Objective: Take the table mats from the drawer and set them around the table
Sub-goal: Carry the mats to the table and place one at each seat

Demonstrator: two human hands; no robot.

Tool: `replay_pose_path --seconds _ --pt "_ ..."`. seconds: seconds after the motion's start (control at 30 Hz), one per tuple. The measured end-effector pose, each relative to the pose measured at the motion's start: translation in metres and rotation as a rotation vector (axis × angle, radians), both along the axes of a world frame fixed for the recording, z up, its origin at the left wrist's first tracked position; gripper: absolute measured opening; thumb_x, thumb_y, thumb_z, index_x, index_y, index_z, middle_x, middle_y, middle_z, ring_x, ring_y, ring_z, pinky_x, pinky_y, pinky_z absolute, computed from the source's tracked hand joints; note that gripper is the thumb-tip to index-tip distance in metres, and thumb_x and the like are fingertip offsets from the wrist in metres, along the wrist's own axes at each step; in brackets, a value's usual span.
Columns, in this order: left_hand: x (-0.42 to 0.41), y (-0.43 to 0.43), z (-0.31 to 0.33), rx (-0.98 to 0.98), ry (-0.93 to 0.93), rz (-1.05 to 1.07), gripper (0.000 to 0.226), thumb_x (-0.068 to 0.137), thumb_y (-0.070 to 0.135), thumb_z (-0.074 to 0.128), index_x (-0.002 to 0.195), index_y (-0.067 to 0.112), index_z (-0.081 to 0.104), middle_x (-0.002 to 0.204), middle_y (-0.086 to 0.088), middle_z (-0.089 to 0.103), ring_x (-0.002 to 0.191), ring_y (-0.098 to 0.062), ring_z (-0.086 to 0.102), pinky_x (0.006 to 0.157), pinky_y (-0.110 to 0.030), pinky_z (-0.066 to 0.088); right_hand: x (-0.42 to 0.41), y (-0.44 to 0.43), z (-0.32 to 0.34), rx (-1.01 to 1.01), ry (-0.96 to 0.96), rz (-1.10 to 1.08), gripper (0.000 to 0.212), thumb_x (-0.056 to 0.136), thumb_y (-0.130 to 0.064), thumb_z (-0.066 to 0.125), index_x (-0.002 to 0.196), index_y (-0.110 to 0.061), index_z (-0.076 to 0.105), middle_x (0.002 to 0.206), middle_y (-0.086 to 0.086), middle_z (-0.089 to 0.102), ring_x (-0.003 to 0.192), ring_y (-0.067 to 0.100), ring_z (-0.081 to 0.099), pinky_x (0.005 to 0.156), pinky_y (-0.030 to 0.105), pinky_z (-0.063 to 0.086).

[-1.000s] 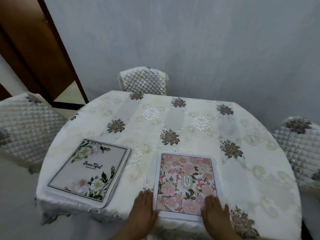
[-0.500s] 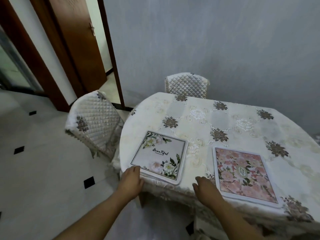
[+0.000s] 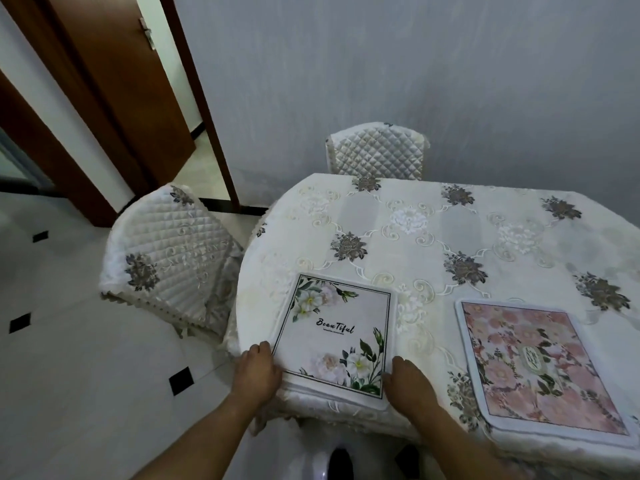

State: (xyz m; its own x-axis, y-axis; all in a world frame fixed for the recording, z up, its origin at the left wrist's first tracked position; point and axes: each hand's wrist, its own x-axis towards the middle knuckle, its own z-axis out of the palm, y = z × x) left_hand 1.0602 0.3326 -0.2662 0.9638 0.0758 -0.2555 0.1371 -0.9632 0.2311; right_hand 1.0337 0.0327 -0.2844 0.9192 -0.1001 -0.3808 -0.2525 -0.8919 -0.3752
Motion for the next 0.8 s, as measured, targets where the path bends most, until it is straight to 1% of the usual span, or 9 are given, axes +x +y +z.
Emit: replay_pose_path --seconds 0.07,0.13,0.17,0.3,0.4,0.53,0.63,0.7,0.8 --pt "0.014 0.001 -0.011 -0.012 0.049 0.038 0.028 0.083 0.024 0.054 0.105 0.007 0.051 0.108 -0.016 0.059 0.1 -0.035 0.055 0.083 -0.039 0.044 0.013 0.002 -0.009 0.038 0.031 -0.074 0.016 0.097 -0.03 0.045 0.091 -0.016 0.042 0.091 0.004 0.05 0.08 0.019 0.049 0.071 0.032 0.042" --pt "0.026 -0.002 -0.02 -0.044 0.098 0.079 0.027 0.085 0.025 0.053 0.105 0.007 0.05 0.11 -0.016 0.057 0.103 -0.035 0.054 0.084 -0.039 0.045 0.021 0.003 -0.015 0.05 0.031 -0.121 0.017 0.096 -0.027 0.047 0.089 -0.015 0.038 0.088 0.002 0.045 0.078 0.017 0.043 0.066 0.029 0.034" --pt "0.03 -0.003 -0.023 -0.057 0.109 0.098 0.027 0.085 0.025 0.053 0.105 0.007 0.05 0.109 -0.016 0.058 0.102 -0.035 0.055 0.084 -0.039 0.045 0.023 0.004 -0.018 0.051 0.016 -0.147 0.017 0.096 -0.027 0.047 0.088 -0.015 0.038 0.088 0.002 0.044 0.077 0.017 0.043 0.066 0.03 0.033" --pt "0.032 -0.006 -0.027 -0.084 0.034 0.149 0.02 0.085 0.022 0.057 0.098 0.007 0.054 0.1 -0.016 0.061 0.094 -0.034 0.057 0.078 -0.039 0.048 0.024 0.011 -0.021 0.032 -0.068 -0.257 0.015 0.095 -0.023 0.051 0.086 -0.014 0.043 0.085 0.005 0.048 0.072 0.018 0.042 0.063 0.03 0.033" --pt "0.032 -0.002 -0.025 -0.102 0.013 0.136 0.016 0.087 0.022 0.058 0.095 0.009 0.055 0.096 -0.014 0.061 0.091 -0.032 0.057 0.074 -0.038 0.047 0.026 0.02 -0.016 0.025 -0.057 -0.317 0.017 0.095 -0.024 0.049 0.084 -0.015 0.039 0.082 0.001 0.043 0.07 0.019 0.043 0.061 0.031 0.032" --pt "0.037 0.014 -0.025 -0.202 0.021 0.121 0.009 0.09 0.02 0.055 0.088 0.011 0.052 0.093 -0.014 0.061 0.088 -0.033 0.058 0.071 -0.037 0.046 0.022 0.033 -0.014 0.082 -0.102 -0.477 0.019 0.092 -0.019 0.053 0.077 -0.013 0.043 0.075 0.004 0.047 0.066 0.022 0.05 0.056 0.032 0.037" --pt "0.038 0.024 -0.024 -0.296 0.072 0.079 0.014 0.094 0.021 0.051 0.083 0.015 0.045 0.095 -0.014 0.063 0.091 -0.033 0.06 0.07 -0.033 0.042 0.011 0.044 -0.011 0.132 -0.074 -0.577 0.027 0.095 -0.022 0.05 0.07 -0.015 0.042 0.068 0.004 0.052 0.063 0.021 0.052 0.057 0.033 0.04" --pt "0.04 0.033 -0.021 -0.329 0.091 0.028 0.015 0.095 0.022 0.051 0.083 0.015 0.044 0.094 -0.014 0.065 0.092 -0.033 0.061 0.067 -0.031 0.038 0.001 0.052 -0.008 0.124 -0.063 -0.594 0.027 0.097 -0.025 0.046 0.072 -0.014 0.044 0.065 0.001 0.05 0.065 0.023 0.054 0.058 0.032 0.039" --pt "0.044 0.046 -0.015 -0.331 0.089 -0.051 0.017 0.095 0.023 0.052 0.082 0.015 0.046 0.086 -0.008 0.062 0.087 -0.029 0.061 0.065 -0.031 0.037 -0.01 0.065 -0.005 0.06 -0.075 -0.578 0.024 0.098 -0.03 0.044 0.081 -0.014 0.049 0.07 0.0 0.052 0.069 0.022 0.056 0.062 0.032 0.046"
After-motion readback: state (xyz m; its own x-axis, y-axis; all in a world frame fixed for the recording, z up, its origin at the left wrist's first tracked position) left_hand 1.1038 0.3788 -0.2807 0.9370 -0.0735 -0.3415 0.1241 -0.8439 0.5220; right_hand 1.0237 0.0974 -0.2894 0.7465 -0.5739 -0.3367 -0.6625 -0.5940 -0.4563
